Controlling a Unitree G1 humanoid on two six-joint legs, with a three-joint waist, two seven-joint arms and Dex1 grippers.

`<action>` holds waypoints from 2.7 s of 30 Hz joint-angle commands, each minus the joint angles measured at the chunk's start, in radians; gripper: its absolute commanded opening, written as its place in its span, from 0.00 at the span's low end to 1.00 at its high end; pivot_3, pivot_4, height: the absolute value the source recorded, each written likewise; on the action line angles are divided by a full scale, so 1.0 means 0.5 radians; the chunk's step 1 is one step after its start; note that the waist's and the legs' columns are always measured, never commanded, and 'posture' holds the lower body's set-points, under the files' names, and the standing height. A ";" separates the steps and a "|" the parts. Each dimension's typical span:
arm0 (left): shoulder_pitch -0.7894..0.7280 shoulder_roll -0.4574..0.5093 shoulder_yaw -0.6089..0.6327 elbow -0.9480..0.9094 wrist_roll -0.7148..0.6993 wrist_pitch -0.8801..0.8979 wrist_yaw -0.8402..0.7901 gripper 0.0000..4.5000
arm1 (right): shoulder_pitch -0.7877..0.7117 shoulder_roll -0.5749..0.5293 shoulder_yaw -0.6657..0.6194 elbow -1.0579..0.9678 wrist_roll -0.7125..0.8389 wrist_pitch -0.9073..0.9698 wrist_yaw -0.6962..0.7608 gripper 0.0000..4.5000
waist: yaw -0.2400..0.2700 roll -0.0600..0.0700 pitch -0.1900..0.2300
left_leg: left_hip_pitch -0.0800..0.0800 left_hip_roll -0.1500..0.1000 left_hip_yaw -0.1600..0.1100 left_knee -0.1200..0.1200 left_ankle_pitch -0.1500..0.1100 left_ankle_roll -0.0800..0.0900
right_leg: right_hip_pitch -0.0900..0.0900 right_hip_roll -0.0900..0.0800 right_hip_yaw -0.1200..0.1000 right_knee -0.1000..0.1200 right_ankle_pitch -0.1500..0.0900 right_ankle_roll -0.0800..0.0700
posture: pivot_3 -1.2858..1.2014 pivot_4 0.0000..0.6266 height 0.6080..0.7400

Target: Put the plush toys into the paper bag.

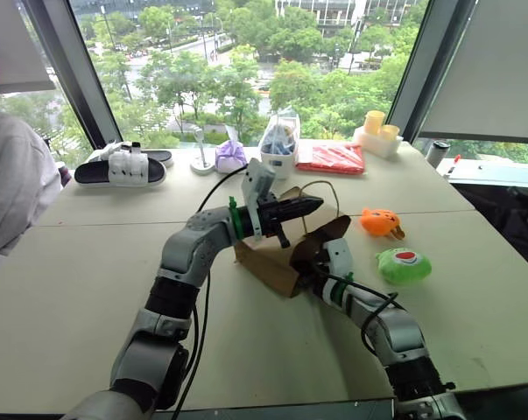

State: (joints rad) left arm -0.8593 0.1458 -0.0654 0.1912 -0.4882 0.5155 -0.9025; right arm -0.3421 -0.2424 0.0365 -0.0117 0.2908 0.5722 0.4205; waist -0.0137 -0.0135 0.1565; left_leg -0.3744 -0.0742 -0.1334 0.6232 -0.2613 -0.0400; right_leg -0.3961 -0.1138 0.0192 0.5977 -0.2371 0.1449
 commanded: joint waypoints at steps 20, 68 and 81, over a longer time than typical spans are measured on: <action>0.023 -0.002 -0.028 -0.096 -0.032 0.047 -0.076 0.00 | 0.317 -0.545 -1.200 -0.811 1.193 0.448 -0.209 0.99 | 0.006 -0.001 0.000 | 0.002 0.000 0.000 0.001 -0.003 0.006 | 0.006 0.000 -0.001 -0.002 0.000 0.000 | 0.52 0.24 1.00; 0.044 -0.113 0.001 -0.225 -0.241 0.188 -0.005 0.00 | -0.311 -0.233 -0.323 -0.327 0.675 0.653 -0.270 0.01 | 0.001 0.002 -0.002 | 0.001 0.000 0.001 0.007 -0.004 0.008 | 0.005 0.001 0.001 0.000 0.000 0.000 | 0.52 0.24 1.00; 0.000 -0.123 0.128 -0.102 -0.207 0.138 0.186 0.00 | -0.186 -0.386 -0.396 -0.531 0.697 0.639 -0.043 0.98 | 0.010 0.002 -0.002 | 0.000 0.000 -0.001 0.006 -0.003 0.006 | 0.005 0.001 0.001 -0.001 0.000 0.000 | 0.52 0.24 1.00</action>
State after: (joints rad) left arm -0.8333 0.0808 -0.0151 0.1446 -0.5976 0.6098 -0.8080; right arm -0.4495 -0.4034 -0.0941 -0.1752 0.5779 0.8774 0.3622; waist -0.0087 -0.0126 0.1555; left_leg -0.3746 -0.0744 -0.1336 0.6264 -0.2631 -0.0366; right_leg -0.3937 -0.1134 0.0198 0.5970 -0.2371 0.1449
